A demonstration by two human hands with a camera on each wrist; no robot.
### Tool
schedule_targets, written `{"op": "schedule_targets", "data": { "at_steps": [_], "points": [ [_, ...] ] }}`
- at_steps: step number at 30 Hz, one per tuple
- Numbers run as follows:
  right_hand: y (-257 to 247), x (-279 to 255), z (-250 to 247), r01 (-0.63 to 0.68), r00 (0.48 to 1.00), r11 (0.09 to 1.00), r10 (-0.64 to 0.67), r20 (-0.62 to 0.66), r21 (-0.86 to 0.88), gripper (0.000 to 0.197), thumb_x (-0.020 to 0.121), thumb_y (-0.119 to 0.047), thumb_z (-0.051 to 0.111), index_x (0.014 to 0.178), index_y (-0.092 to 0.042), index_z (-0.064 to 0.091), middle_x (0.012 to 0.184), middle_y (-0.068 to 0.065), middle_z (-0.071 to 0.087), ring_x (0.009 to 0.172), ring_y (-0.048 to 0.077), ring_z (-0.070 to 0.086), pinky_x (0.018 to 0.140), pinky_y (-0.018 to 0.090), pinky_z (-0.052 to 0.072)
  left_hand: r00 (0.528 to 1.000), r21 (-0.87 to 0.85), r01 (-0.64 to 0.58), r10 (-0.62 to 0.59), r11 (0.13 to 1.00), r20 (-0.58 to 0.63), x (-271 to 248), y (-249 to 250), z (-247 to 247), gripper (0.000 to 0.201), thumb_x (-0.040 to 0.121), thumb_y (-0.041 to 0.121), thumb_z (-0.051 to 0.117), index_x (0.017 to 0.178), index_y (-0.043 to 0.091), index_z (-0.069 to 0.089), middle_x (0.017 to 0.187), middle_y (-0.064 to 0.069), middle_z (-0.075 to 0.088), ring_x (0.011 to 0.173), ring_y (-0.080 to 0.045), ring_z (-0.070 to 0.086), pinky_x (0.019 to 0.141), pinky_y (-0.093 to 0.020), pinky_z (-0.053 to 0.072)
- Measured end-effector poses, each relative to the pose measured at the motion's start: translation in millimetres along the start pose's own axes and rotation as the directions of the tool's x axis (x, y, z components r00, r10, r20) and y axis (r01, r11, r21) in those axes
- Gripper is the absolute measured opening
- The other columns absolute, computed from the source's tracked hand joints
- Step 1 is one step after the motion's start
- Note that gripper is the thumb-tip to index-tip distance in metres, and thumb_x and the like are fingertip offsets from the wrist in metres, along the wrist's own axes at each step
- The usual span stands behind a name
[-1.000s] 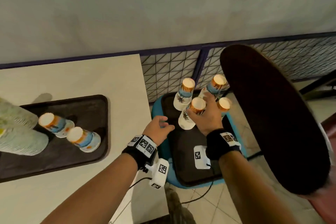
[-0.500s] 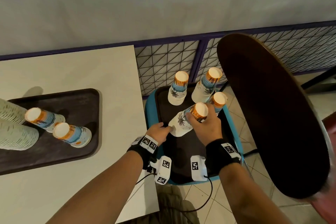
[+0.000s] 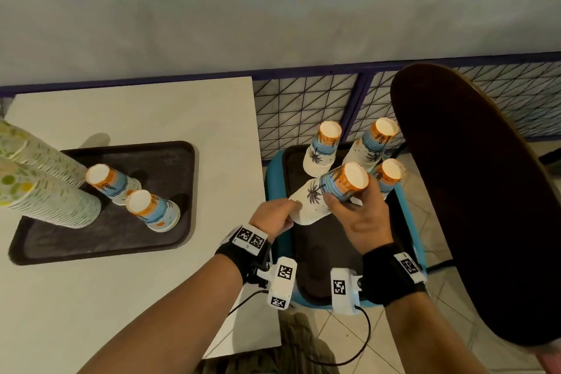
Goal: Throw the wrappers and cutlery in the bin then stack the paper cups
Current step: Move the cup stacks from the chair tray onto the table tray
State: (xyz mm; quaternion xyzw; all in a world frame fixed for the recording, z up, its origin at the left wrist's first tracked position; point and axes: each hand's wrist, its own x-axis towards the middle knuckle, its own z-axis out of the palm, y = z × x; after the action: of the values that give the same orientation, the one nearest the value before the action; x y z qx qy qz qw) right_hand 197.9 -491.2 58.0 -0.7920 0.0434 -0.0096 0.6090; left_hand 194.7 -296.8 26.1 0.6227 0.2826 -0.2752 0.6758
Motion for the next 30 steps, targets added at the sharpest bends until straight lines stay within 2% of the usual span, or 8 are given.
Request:
{"op": "schedule_targets", "data": {
  "at_steps": [4,8,13,16,21,23,25,30],
  "points": [
    [-49.8,-2.7,27.5,0.102,0.993,0.994,-0.104,0.057,0.04,0.064,0.08,-0.017,0.084,0.135,-0.016,0.051,0.123,-0.005,0.067,0.112,0.002,0.065,0.089,0.023,0.058,0.983,-0.122,-0.166,0.154,0.979,-0.103,-35.4,20.3,-33.3,0.021,0.084,0.018,0.071,0.101,0.008,0.075,0.106,-0.022,0.069,0.098,-0.026,0.062,0.104,-0.045,0.051],
    [-104.5,-6.1,73.5,0.203,0.968,0.976,-0.211,0.134,0.075,0.063,0.081,-0.024,0.082,0.135,-0.023,0.049,0.124,-0.013,0.064,0.115,0.002,0.063,0.091,0.028,0.058,0.945,-0.221,-0.29,0.243,0.931,-0.217,-68.8,38.8,-91.0,0.063,0.074,0.026,0.075,0.133,0.006,0.062,0.115,-0.012,0.069,0.1,-0.019,0.063,0.105,-0.036,0.053],
    [-163.3,-1.9,150.8,0.29,0.924,0.952,-0.305,0.232,0.098,0.068,0.078,-0.038,0.082,0.135,-0.022,0.048,0.122,-0.007,0.065,0.112,0.007,0.065,0.09,0.033,0.059,0.861,-0.317,-0.471,0.352,0.823,-0.367,-105.6,56.4,-175.3,0.068,0.069,0.028,0.076,0.132,0.004,0.062,0.079,-0.002,0.066,0.075,-0.014,0.056,0.097,-0.033,0.051],
    [-192.7,0.6,204.8,0.335,0.89,0.939,-0.341,0.303,0.075,0.065,0.08,-0.033,0.082,0.135,-0.021,0.048,0.121,-0.01,0.063,0.11,0.004,0.063,0.087,0.02,0.056,0.823,-0.335,-0.517,0.35,0.788,-0.447,-121.3,57.5,-229.2,0.064,0.079,0.023,0.073,0.139,0.008,0.056,0.072,0.0,0.063,0.072,-0.014,0.055,0.092,-0.035,0.048],
    [-218.8,3.3,295.5,0.354,0.833,0.935,-0.33,0.444,0.031,0.061,0.082,-0.031,0.081,0.134,-0.023,0.05,0.118,-0.016,0.06,0.107,0.001,0.06,0.088,0.014,0.05,0.785,-0.339,-0.537,0.31,0.773,-0.537,-133.7,47.1,-294.3,0.054,0.086,0.016,0.069,0.138,0.013,0.057,0.093,-0.007,0.069,0.095,-0.021,0.061,0.098,-0.037,0.045],
    [-219.4,3.1,326.9,0.344,0.816,0.939,-0.301,0.493,0.005,0.06,0.082,-0.03,0.08,0.134,-0.024,0.05,0.119,-0.015,0.06,0.107,0.002,0.058,0.087,0.014,0.048,0.789,-0.297,-0.527,0.328,0.796,-0.52,-134.7,39.3,-309.2,0.026,0.09,0.012,0.064,0.111,0.026,0.074,0.1,-0.001,0.076,0.102,-0.018,0.064,0.103,-0.037,0.045],
    [-217.3,3.0,353.2,0.335,0.801,0.942,-0.267,0.536,-0.031,0.06,0.083,-0.029,0.08,0.134,-0.025,0.049,0.125,-0.01,0.062,0.109,0.003,0.055,0.083,0.011,0.044,0.789,-0.237,-0.525,0.363,0.817,-0.495,-128.8,29.5,-321.1,0.033,0.094,0.007,0.059,0.092,0.033,0.08,0.094,0.009,0.078,0.102,-0.014,0.065,0.1,-0.036,0.046],
    [-204.6,7.2,399.1,0.353,0.759,0.93,-0.218,0.614,-0.107,0.061,0.082,-0.028,0.08,0.134,-0.023,0.048,0.13,-0.004,0.063,0.106,0.004,0.054,0.082,0.01,0.043,0.793,-0.223,-0.491,0.325,0.842,-0.516,-99.9,10.2,-344.2,0.041,0.079,0.015,0.063,0.115,0.032,0.072,0.12,0.007,0.075,0.115,-0.012,0.066,0.096,-0.033,0.047]
  ]
}}
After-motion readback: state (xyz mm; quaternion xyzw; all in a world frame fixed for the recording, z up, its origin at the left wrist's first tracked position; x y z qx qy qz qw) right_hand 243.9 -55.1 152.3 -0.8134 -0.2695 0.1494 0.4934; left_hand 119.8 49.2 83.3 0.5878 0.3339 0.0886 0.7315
